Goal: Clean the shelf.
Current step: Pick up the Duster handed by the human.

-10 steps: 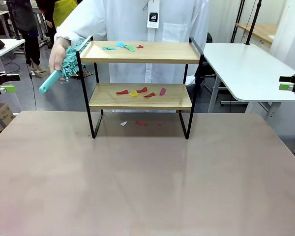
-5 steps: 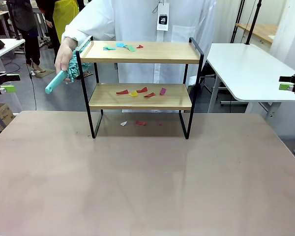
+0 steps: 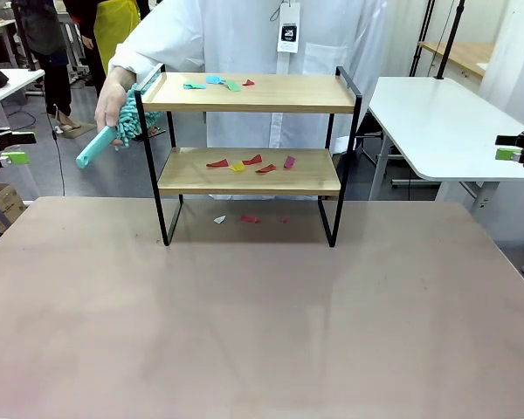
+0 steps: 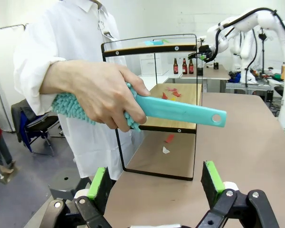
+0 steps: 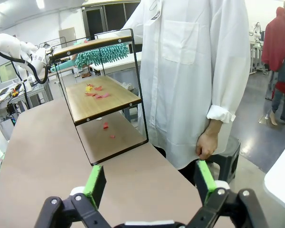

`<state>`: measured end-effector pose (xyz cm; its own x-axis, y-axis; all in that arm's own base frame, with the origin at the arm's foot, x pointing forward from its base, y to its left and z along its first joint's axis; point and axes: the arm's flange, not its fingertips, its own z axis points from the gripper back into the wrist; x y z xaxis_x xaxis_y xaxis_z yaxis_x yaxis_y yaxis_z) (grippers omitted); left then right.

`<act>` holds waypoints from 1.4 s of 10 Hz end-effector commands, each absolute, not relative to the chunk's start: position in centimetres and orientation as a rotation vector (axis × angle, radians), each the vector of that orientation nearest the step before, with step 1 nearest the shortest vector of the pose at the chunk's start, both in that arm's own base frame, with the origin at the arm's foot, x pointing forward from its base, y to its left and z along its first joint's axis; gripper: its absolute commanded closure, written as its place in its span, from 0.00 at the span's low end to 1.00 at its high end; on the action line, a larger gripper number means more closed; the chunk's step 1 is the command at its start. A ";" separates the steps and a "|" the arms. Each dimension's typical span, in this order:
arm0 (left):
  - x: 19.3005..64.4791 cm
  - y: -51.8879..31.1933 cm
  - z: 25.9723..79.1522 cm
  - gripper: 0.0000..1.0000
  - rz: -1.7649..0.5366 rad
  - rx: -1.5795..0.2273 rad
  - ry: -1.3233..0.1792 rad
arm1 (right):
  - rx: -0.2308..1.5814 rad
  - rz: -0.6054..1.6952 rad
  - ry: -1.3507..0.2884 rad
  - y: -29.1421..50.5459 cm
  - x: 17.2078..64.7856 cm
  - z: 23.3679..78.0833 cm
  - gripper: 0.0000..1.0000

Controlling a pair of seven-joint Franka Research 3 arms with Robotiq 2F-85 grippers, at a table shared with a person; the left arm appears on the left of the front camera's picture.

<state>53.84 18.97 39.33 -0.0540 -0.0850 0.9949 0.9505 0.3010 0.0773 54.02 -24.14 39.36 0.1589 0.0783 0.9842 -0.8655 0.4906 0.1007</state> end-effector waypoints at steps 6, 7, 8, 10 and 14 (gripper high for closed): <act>48.0 13.3 57.2 0.00 -0.941 -0.609 -1.001 | 0.806 0.792 -1.228 -24.2 54.1 39.4 0.00; 46.5 11.2 59.6 0.00 -0.869 -0.522 -0.936 | 0.806 0.792 -1.228 -24.2 54.1 39.4 0.00; 44.9 9.2 61.4 0.00 -0.835 -0.486 -0.917 | 0.806 0.792 -1.228 -24.2 54.1 39.4 0.00; 43.8 5.9 63.5 0.00 -0.752 -0.457 -0.822 | 0.806 0.792 -1.228 -24.2 54.1 39.4 0.00; 44.3 -0.4 61.8 0.00 -0.355 -0.245 -0.773 | 0.806 0.792 -1.228 -24.2 54.1 39.4 0.00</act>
